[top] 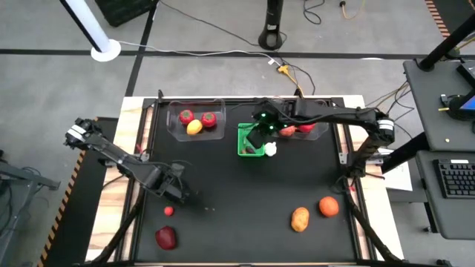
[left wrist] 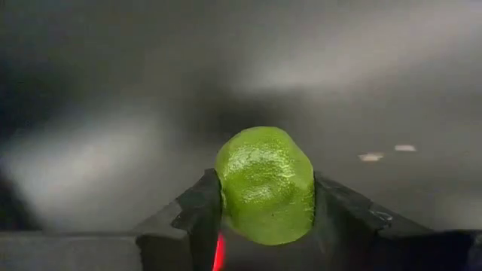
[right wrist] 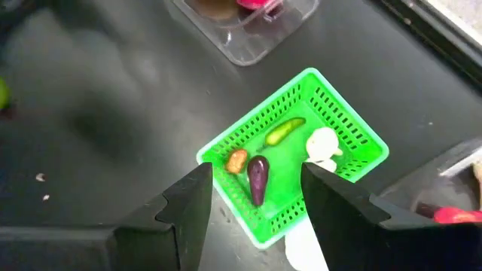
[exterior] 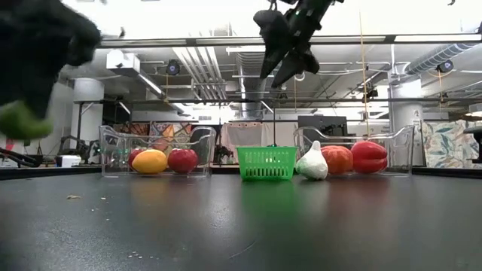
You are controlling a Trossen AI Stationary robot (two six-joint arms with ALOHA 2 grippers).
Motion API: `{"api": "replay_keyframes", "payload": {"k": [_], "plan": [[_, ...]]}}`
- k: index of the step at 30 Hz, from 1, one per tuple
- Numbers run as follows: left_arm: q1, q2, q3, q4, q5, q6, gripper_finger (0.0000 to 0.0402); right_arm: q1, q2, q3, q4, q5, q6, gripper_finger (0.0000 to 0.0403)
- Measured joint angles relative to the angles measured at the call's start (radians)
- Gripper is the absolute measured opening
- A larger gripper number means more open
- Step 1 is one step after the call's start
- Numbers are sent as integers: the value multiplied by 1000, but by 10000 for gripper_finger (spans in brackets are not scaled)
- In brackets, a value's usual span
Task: Sort produce into baskets
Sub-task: Put the green lemon into the left transparent bin
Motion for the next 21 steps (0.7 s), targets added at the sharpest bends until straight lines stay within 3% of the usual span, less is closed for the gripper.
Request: {"api": "replay_keyframes", "payload": {"k": [7,13,18,21], "plan": [[22,-6,197,1,-214,299,158,23,-101,0,10,0,22,194],[130,-44,324,-9,-353,584,158,69,-182,0,14,3,38,194],[326,-84,355,-41,-364,793,158,121,-241,0,13,6,84,194],[487,-98,348,-37,-288,924,158,156,-268,0,11,7,113,194]]}}
